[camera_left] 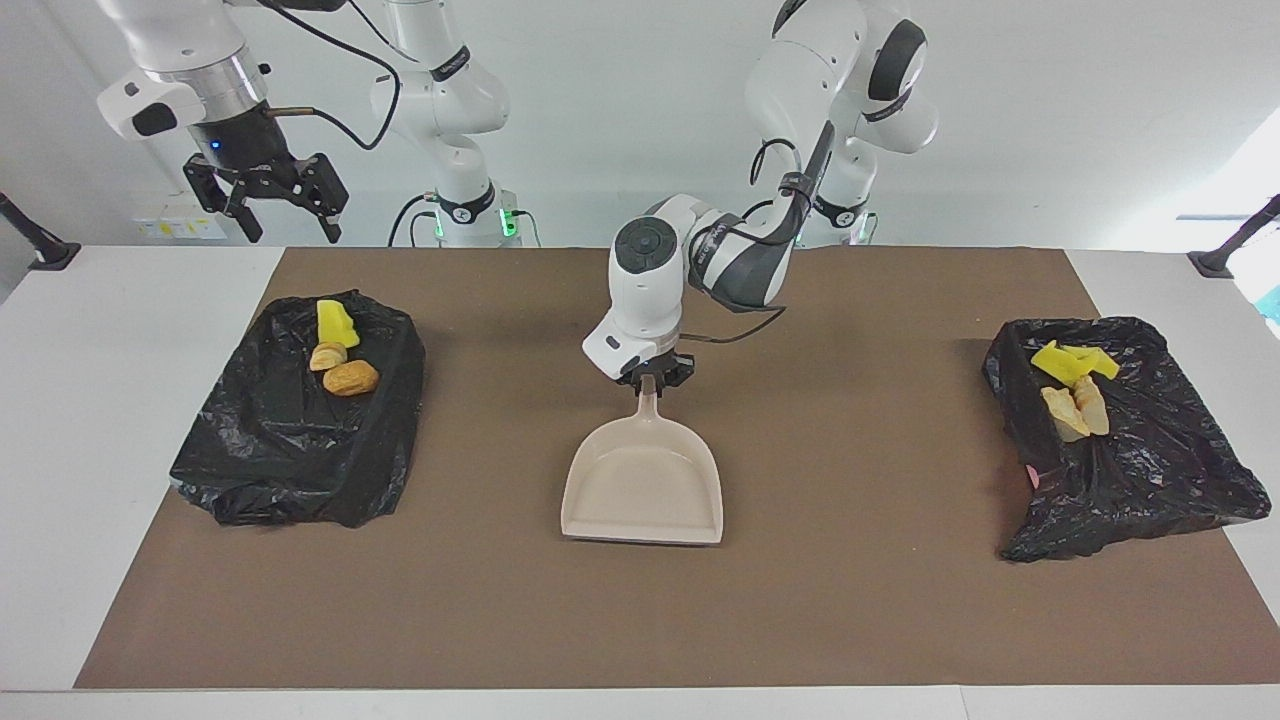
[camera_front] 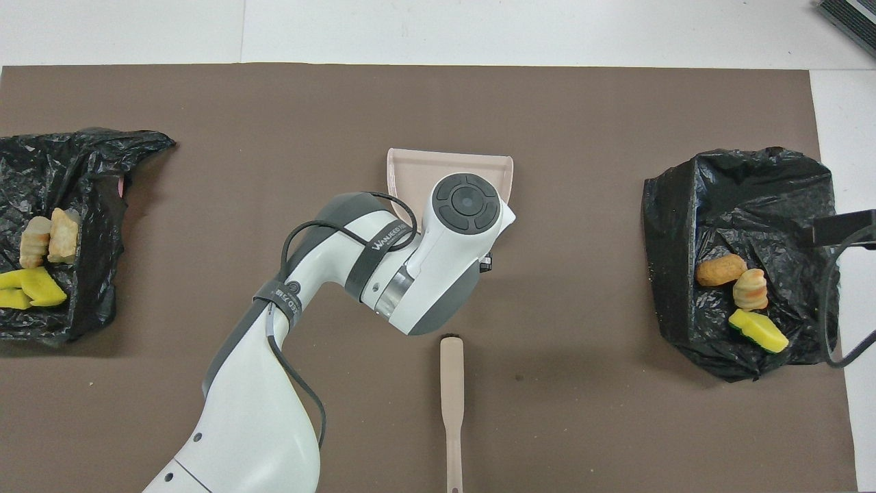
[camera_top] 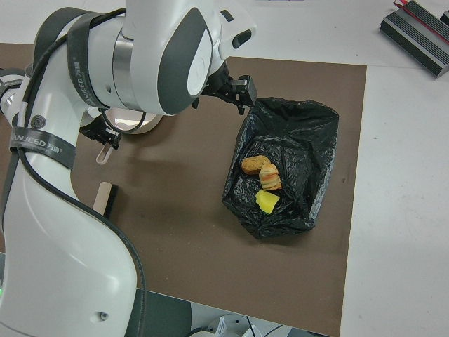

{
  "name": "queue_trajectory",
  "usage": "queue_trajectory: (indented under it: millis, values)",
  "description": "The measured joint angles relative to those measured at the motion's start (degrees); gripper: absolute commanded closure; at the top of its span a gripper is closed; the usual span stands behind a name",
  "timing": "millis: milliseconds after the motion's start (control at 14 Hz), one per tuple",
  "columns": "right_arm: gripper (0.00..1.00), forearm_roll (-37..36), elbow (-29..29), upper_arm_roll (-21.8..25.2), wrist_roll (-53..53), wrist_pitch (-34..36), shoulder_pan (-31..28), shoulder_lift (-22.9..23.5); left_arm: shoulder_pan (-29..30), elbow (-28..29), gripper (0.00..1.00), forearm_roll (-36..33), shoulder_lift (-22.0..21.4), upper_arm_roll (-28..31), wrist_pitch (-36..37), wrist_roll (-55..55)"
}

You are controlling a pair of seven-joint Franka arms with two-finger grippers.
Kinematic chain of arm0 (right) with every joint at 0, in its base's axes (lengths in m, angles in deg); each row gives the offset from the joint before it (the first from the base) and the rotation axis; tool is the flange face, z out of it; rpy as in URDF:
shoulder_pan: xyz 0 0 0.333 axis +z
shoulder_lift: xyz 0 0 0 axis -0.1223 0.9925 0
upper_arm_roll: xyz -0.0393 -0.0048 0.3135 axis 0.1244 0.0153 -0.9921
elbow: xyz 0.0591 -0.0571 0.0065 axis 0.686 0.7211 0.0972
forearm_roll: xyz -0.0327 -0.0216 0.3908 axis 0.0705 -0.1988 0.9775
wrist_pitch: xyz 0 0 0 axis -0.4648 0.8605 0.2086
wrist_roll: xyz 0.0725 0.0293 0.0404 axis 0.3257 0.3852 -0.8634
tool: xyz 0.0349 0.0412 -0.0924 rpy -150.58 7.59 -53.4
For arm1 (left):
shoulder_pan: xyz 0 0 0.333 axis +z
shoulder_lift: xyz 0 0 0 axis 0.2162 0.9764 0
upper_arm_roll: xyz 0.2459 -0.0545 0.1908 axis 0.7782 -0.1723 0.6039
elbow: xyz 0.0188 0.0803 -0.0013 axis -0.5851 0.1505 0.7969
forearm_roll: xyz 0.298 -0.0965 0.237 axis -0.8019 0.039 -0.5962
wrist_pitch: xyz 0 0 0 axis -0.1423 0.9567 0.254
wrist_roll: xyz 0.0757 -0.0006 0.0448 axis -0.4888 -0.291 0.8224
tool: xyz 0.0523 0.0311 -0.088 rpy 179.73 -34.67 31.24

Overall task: Sweep and dump trash in bin
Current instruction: 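Carry the empty dustpan with the left gripper to the table center and lower it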

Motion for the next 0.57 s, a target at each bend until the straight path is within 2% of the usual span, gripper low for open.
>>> queue_trajectory:
  millis: [71,142,214,569]
  values:
    - [0.0,0.0,0.0,0.0,0.0,0.0,0.0,0.0,0.0,0.4,0.7,0.1,-0.1,0.0,-0.2,0.0]
    - [0.0,0.0,0.0,0.0,0.0,0.0,0.0,0.0,0.0,0.7,0.43,0.1,-0.2,0.0,-0.4,0.0]
    - [0.0,0.0,0.0,0.0,0.0,0.0,0.0,0.0,0.0,0.8,0.0,0.2,-0.3,0.0,-0.5,0.0]
    - [0.0,0.0,0.0,-0.1,0.0,0.0,0.0,0.0,0.6,1.4,0.0,0.2,-1.9,0.6,-0.2,0.0]
